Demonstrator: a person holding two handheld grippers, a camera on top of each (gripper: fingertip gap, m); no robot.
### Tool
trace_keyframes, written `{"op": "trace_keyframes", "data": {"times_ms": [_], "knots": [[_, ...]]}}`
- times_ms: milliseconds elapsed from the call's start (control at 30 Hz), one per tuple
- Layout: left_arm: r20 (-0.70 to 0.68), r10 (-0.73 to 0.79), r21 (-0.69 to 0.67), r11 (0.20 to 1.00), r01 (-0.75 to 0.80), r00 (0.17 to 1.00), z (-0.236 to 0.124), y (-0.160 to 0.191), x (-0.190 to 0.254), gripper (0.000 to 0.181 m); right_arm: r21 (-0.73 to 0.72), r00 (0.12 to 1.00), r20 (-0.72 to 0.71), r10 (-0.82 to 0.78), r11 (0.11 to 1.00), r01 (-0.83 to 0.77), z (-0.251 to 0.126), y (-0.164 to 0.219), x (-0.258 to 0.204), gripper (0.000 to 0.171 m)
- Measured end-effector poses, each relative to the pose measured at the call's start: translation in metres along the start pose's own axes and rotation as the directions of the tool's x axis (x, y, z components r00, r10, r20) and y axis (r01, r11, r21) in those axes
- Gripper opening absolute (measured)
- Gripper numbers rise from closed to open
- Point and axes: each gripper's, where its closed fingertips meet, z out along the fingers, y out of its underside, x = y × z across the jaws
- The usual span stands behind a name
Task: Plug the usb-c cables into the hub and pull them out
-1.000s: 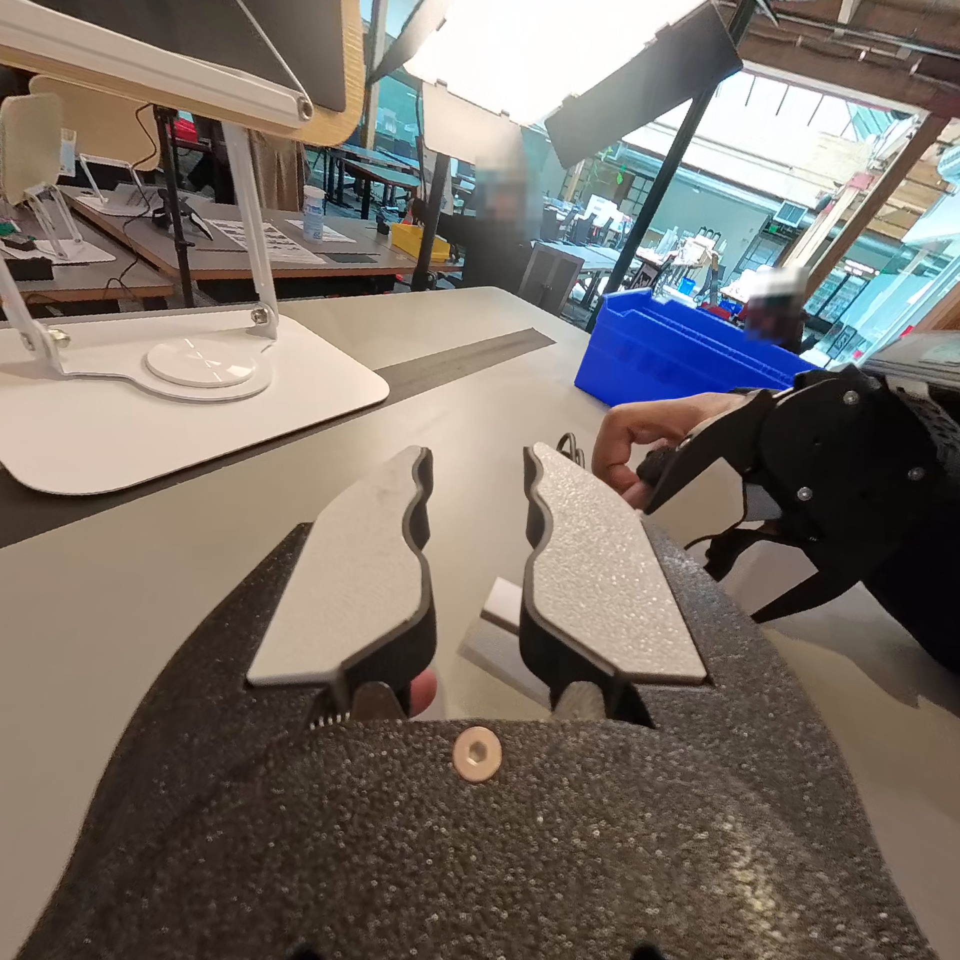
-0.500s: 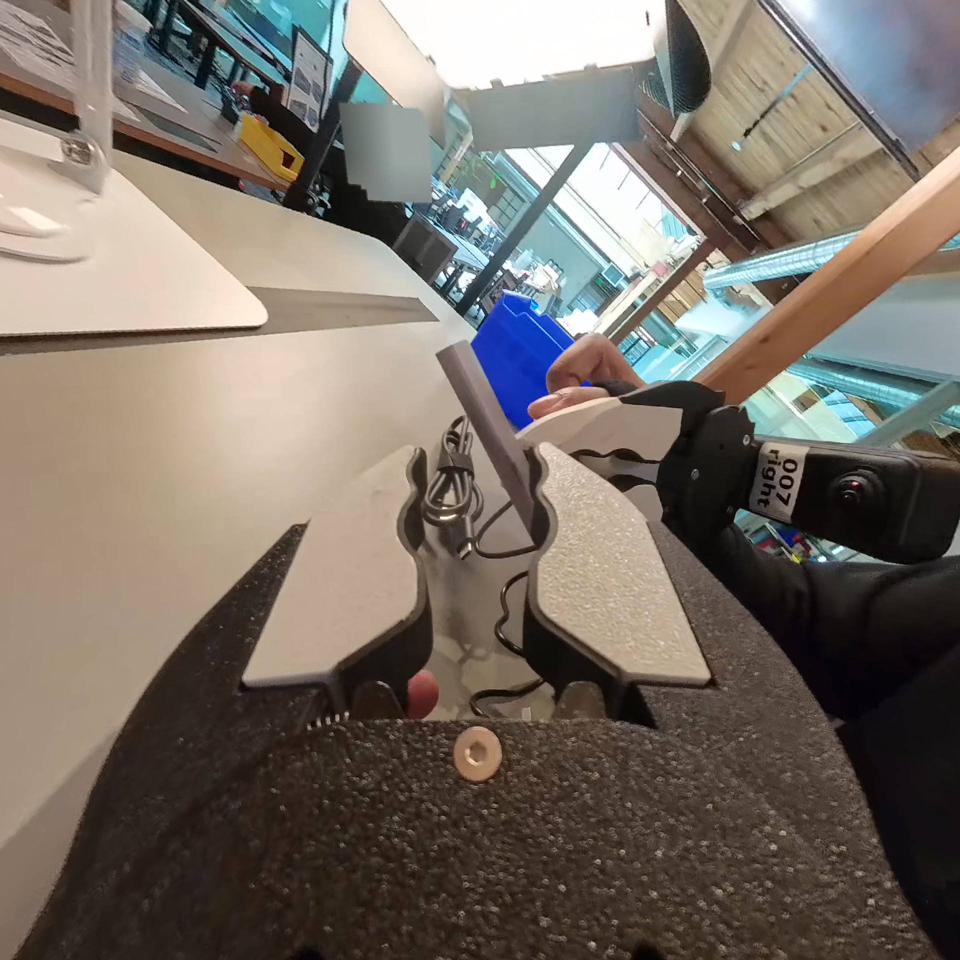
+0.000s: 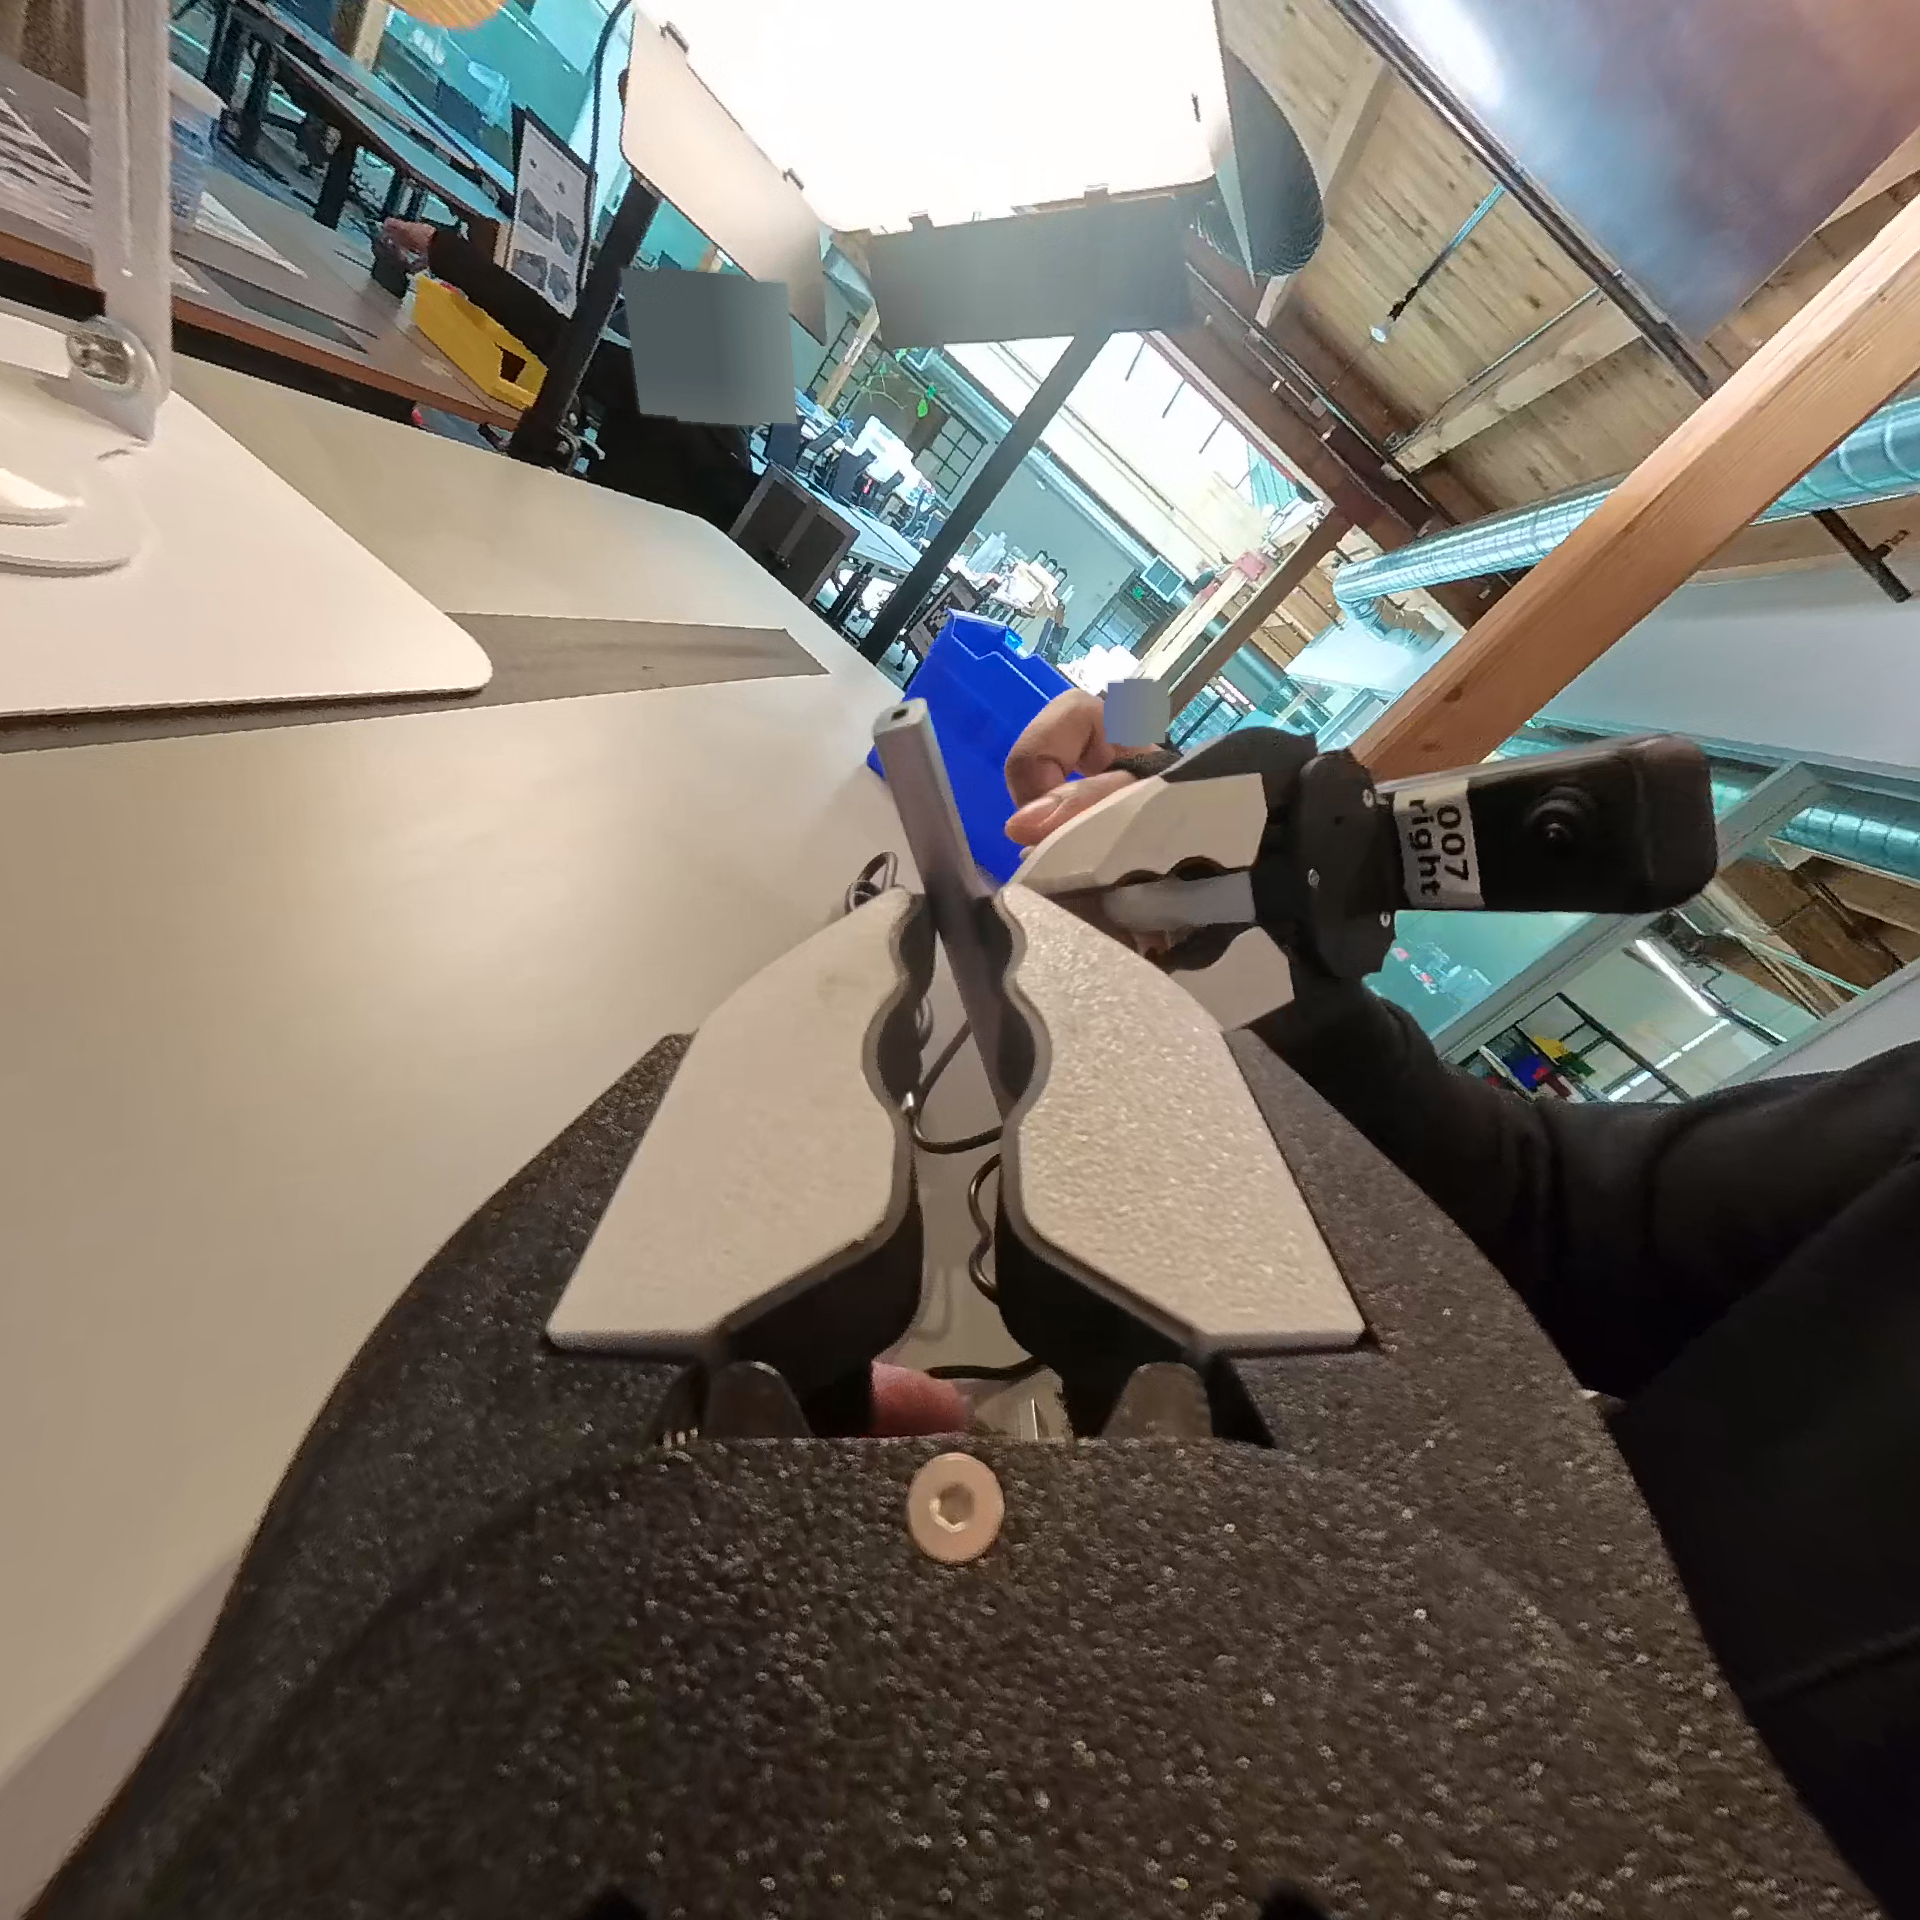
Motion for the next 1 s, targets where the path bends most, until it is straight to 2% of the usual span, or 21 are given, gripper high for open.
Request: {"op": "trace_keyframes", "data": {"times_ms": [33, 167, 300, 433, 467, 533, 867, 1000], "knots": [[0.004, 0.004, -0.005, 1.000, -0.004, 1.000, -0.002, 0.000, -0.001, 0.010, -0.009, 1.000, -0.001, 0.006, 1.000, -0.006, -0.003, 0.004, 0.003, 0.027], [-0.006, 0.033, -0.007, 0.999, -0.033, 0.999, -0.014, -0.003, 0.000, 0.010, -0.118, 0.999, 0.016, -0.032, 0.992, 0.033, -0.003, 0.026, 0.001, 0.029], [-0.078, 0.043, 0.043, 0.998, -0.040, 0.996, -0.031, -0.015, 0.009, 0.009, -0.194, 0.997, 0.057, -0.059, 0.979, 0.069, 0.008, 0.039, -0.012, 0.033], [-0.099, 0.049, -0.019, 0.999, -0.051, 0.994, -0.038, -0.007, 0.011, 0.009, -0.243, 0.994, 0.092, -0.059, 0.967, 0.080, 0.021, 0.047, -0.025, 0.035], [-0.093, 0.062, -0.043, 0.997, -0.066, 0.994, -0.038, -0.003, 0.011, 0.009, -0.273, 0.993, 0.087, -0.077, 0.957, 0.098, 0.023, 0.053, -0.026, 0.033], [-0.090, 0.098, -0.081, 0.991, -0.106, 0.991, -0.035, 0.002, 0.012, 0.010, -0.319, 0.990, 0.061, -0.129, 0.937, 0.141, 0.026, 0.061, -0.023, 0.016], [-0.061, 0.385, -0.136, 0.911, -0.390, 0.921, -0.021, 0.009, 0.022, 0.010, -0.205, 0.999, 0.004, 0.033, 0.978, -0.031, 0.001, 0.034, 0.004, 0.011], [-0.094, 0.463, -0.124, 0.873, -0.472, 0.881, -0.015, 0.012, 0.033, 0.010, -0.199, 0.996, 0.033, 0.077, 0.978, -0.069, -0.008, 0.020, 0.004, 0.010]]}}
